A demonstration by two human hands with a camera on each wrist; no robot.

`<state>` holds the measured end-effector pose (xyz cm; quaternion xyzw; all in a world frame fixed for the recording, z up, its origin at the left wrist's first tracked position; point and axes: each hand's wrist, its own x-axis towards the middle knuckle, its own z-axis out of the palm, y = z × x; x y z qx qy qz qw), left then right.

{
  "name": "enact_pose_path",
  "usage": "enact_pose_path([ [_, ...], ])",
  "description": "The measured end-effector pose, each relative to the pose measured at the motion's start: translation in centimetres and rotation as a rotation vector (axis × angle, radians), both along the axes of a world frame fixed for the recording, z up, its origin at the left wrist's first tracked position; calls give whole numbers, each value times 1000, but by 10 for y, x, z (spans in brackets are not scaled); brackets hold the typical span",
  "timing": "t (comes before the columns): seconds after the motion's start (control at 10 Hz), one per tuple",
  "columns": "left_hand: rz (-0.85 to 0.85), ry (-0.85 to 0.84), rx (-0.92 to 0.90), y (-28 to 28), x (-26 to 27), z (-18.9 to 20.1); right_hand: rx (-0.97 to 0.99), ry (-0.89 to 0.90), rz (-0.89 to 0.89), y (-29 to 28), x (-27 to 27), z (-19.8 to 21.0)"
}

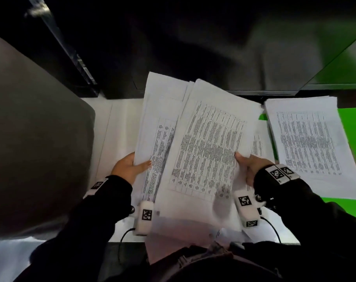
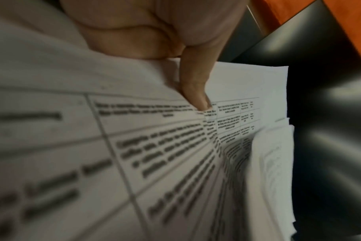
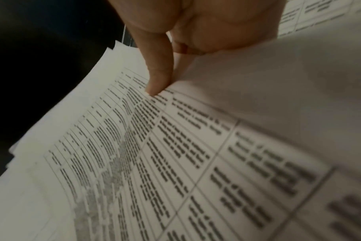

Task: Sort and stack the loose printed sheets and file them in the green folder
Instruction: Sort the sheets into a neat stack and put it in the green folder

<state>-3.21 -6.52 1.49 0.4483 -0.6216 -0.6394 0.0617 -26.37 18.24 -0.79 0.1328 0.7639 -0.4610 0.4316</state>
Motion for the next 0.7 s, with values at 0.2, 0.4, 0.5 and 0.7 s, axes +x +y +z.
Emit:
enact_pose_path([
  [0.2,1,46,34,37,-12,9,24,121,120,-17,12,29],
  [0.4,45,24,123,68,-23,15,203,287,419,-11,8,26],
  [0.5,50,-84,148,76,-24,13,212,253,474,-4,11,30],
  [0.7,-104,-35,-201,79,-41,28,-4,392,275,1,17,66],
])
